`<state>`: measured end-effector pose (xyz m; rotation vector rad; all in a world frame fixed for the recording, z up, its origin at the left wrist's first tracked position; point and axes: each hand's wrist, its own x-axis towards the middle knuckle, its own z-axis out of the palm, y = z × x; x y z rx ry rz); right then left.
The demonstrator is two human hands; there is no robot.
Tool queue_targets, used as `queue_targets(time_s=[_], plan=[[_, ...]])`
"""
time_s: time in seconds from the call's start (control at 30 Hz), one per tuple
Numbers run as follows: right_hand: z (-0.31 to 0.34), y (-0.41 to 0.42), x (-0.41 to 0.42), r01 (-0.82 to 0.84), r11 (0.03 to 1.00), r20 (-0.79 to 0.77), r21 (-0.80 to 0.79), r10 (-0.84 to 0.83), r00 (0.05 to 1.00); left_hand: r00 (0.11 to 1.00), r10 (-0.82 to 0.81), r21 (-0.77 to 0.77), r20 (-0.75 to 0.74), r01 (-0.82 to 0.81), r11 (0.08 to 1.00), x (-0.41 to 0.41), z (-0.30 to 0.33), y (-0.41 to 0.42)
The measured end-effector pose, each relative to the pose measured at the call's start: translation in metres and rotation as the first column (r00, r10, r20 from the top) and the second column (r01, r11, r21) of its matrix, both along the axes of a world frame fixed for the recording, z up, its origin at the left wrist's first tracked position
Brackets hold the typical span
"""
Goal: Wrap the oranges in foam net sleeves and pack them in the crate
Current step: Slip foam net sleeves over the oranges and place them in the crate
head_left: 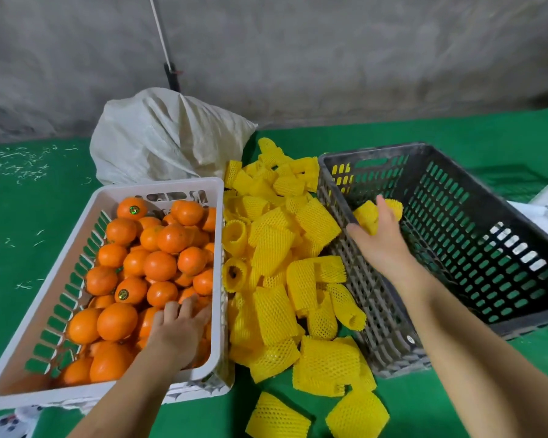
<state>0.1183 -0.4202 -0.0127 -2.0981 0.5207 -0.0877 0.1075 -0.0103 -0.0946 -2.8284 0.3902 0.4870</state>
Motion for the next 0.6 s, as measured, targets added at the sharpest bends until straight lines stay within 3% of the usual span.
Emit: queue_targets(time_s=[0.1,0.17,0.3,0.43,0.5,0.57,0.6], plan=[[-0.004,0.009,-0.001,-0.177,0.951,-0.077,-0.253,0.163,0.984,0.995,-0.003,0.051,0.096,-0.002,0.999,0.007,0.012,-0.008],[-0.001,0.014,-0.002,-0.222,0.856,-0.080,-0.467,0.210,0.975,0.995,0.033,0.030,0.095,-0.036,0.999,0.011,0.016,-0.013],[-0.004,0.026,-0.003,-0.274,0.473,-0.142,-0.837,0.295,0.945,0.997,0.075,-0.101,0.023,-0.073,0.992,0.016,0.012,-0.011],[-0.006,0.029,0.001,-0.382,0.202,-0.307,-0.902,0.324,0.895,0.979,0.175,-0.234,0.108,-0.146,0.961,0.013,0.017,-0.008],[-0.007,0.032,0.003,-0.423,0.083,-0.373,-0.902,0.340,0.863,0.935,0.322,-0.516,0.149,-0.204,0.832,0.012,0.021,-0.009],[-0.006,0.037,0.005,-0.456,0.047,-0.415,-0.889,0.337,0.845,0.867,0.492,-0.810,0.086,-0.227,0.541,0.009,0.027,-0.013],[-0.005,0.042,0.008,-0.483,0.074,-0.431,-0.873,0.347,0.833,0.833,0.551,-0.896,0.051,-0.205,0.393,0.006,0.032,-0.018]])
